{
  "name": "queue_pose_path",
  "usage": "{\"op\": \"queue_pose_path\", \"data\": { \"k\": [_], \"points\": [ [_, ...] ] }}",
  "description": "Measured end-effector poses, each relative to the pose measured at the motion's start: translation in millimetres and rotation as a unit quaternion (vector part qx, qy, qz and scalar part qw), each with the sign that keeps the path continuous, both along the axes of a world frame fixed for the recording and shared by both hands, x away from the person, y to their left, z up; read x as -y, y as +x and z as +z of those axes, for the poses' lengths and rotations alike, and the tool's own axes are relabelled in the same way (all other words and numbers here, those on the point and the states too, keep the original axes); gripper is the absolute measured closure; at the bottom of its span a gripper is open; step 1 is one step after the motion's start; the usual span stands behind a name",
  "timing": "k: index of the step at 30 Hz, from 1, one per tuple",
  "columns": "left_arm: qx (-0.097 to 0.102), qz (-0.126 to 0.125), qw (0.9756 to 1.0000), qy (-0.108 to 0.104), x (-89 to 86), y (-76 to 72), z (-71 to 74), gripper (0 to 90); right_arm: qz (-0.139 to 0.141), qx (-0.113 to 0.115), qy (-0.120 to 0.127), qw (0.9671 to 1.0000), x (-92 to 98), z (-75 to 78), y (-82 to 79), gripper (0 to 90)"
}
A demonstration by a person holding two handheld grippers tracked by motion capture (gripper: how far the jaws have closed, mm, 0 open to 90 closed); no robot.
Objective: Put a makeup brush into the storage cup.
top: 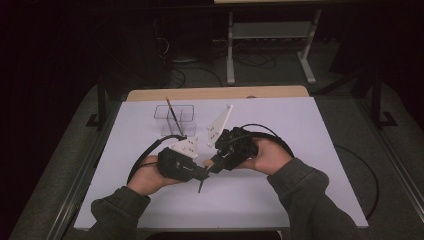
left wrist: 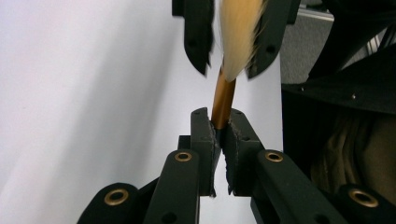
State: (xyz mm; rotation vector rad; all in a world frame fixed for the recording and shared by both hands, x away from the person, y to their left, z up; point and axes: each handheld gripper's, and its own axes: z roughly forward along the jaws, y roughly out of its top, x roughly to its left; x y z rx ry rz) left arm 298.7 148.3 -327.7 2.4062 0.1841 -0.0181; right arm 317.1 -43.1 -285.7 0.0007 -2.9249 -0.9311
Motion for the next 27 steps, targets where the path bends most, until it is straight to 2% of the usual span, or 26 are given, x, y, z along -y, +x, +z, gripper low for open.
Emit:
{"op": "queue_pose_path", "data": {
  "k": [2,6,8,12,27],
  "points": [
    [-0.004,0.009,0.9999,-0.007,-2.9,0.7,-0.1,83.0,-0.008,-0.012,0.013,0.9998,4.9,-1.9,1.5,69.9],
    [-0.012,0.024,0.9995,-0.018,-8.1,2.2,1.4,83.0,-0.022,-0.007,0.029,0.9993,15.5,-6.2,5.4,65.4],
    [-0.012,0.029,0.9993,-0.021,-10.1,3.6,2.6,83.1,-0.035,-0.012,0.043,0.9984,22.5,-9.3,6.9,62.8],
    [-0.015,0.040,0.9988,-0.027,-13.5,7.9,3.6,83.0,-0.051,-0.021,0.054,0.9970,30.6,-14.3,8.5,58.0],
    [-0.014,0.058,0.9976,-0.036,-22.9,22.7,12.5,83.1,-0.093,-0.024,0.079,0.9922,59.6,-32.6,14.9,46.9]
  ]
}}
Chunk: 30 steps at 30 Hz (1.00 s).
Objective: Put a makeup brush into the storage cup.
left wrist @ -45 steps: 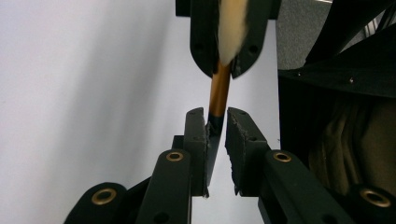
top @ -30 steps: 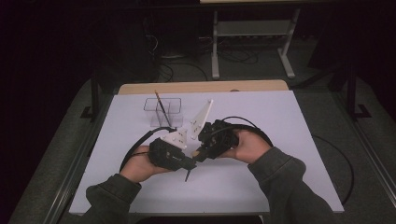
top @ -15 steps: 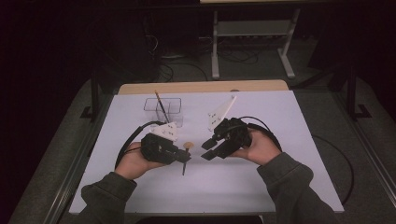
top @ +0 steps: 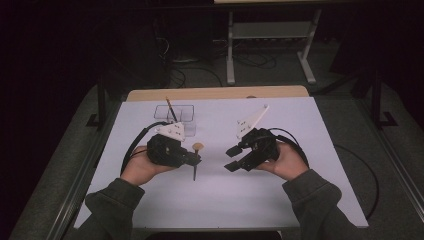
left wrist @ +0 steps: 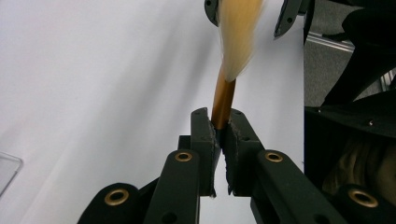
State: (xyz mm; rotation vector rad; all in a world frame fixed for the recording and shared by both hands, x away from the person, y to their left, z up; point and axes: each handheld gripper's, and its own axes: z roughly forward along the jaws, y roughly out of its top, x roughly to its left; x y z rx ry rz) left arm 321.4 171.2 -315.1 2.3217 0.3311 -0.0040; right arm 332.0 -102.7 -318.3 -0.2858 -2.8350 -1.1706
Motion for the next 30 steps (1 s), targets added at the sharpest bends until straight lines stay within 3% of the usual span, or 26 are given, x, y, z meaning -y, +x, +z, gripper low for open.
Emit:
{"op": "queue_pose_path", "data": {
  "k": [11,19,30],
  "points": [
    [-0.001,0.013,0.9999,-0.003,-4.3,10.3,6.1,83.1,-0.029,0.006,0.017,0.9994,18.6,-9.8,-0.1,41.0],
    [-0.001,0.022,0.9997,-0.010,-7.6,20.3,12.1,83.0,-0.059,-0.007,0.040,0.9974,34.6,-20.9,-2.2,36.6],
    [0.001,0.030,0.9995,-0.014,-13.8,31.8,20.4,83.1,-0.083,-0.010,0.043,0.9955,47.4,-36.2,-4.9,35.4]
  ]
}}
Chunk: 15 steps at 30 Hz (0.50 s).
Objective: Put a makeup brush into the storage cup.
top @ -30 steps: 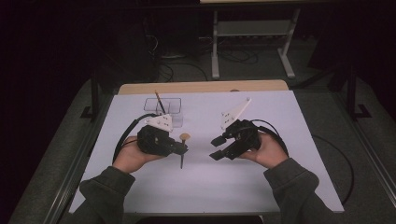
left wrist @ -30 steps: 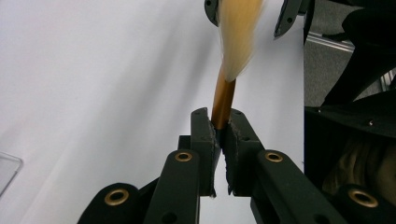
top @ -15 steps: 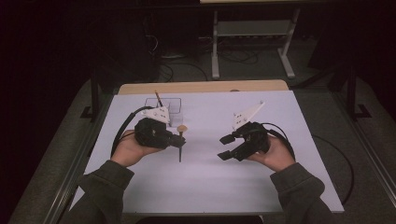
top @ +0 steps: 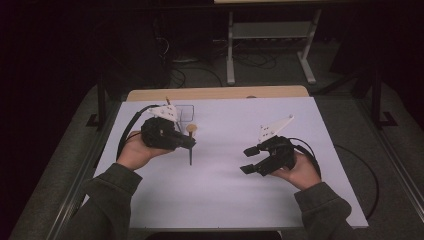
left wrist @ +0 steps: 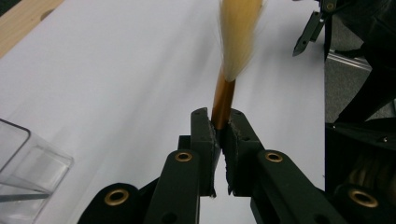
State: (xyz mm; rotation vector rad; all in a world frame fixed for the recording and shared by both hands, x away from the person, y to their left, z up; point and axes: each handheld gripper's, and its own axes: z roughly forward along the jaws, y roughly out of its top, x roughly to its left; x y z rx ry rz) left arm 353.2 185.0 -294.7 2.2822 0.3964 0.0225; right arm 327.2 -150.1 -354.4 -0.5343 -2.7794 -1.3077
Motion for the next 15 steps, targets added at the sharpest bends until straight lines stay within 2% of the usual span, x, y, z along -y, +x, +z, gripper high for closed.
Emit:
{"op": "queue_pose_path", "data": {
  "k": [6,10,15],
  "points": [
    [0.003,0.008,1.0000,-0.005,-3.3,7.5,4.7,83.0,-0.015,-0.005,0.002,0.9999,5.4,-6.5,-2.6,33.8],
    [0.002,0.009,0.9999,-0.004,-3.9,12.6,5.0,83.1,-0.024,-0.017,0.006,0.9996,10.5,-11.6,-4.3,33.4],
    [0.000,0.013,0.9999,-0.001,-3.9,18.4,5.9,83.1,-0.036,-0.016,0.008,0.9992,16.9,-18.4,-6.4,32.8]
  ]
}}
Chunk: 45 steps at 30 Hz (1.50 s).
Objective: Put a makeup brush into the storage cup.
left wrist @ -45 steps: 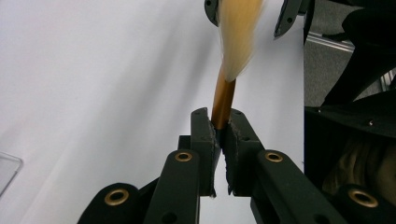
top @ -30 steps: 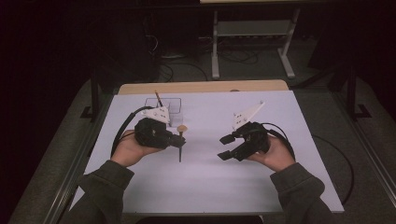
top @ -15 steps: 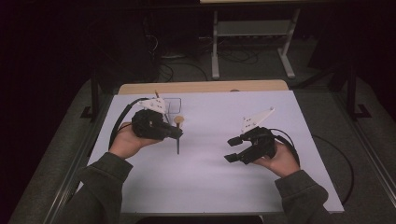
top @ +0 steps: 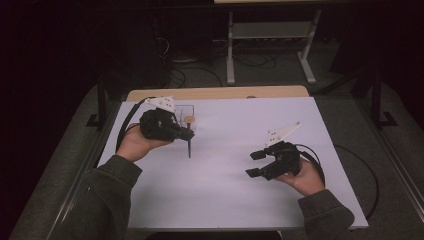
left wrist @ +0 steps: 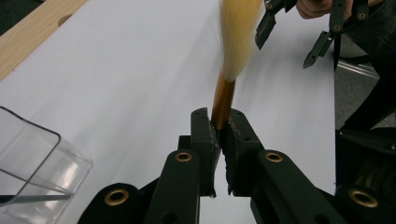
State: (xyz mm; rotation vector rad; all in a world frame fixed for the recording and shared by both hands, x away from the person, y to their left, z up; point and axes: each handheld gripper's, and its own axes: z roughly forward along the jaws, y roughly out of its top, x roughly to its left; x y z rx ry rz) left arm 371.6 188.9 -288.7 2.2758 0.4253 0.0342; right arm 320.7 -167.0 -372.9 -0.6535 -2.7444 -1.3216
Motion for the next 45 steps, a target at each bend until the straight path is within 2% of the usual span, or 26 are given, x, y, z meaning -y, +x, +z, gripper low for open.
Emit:
{"op": "queue_pose_path", "data": {
  "k": [9,27,35,45],
  "points": [
    [0.000,0.003,1.0000,0.001,0.7,11.6,4.8,83.1,-0.023,0.007,0.005,0.9997,14.1,-4.7,-3.3,30.9],
    [-0.002,0.028,0.9996,0.004,-1.9,27.0,14.0,83.1,-0.049,0.000,0.003,0.9988,34.5,-17.9,-11.7,28.8],
    [0.004,0.046,0.9989,-0.002,-2.7,38.7,22.5,83.1,-0.059,0.004,0.007,0.9982,43.0,-19.3,-15.6,27.9],
    [-0.002,0.072,0.9973,-0.009,-5.5,55.3,26.2,83.1,-0.069,0.006,0.013,0.9975,49.0,-20.5,-19.1,27.5]
  ]
}}
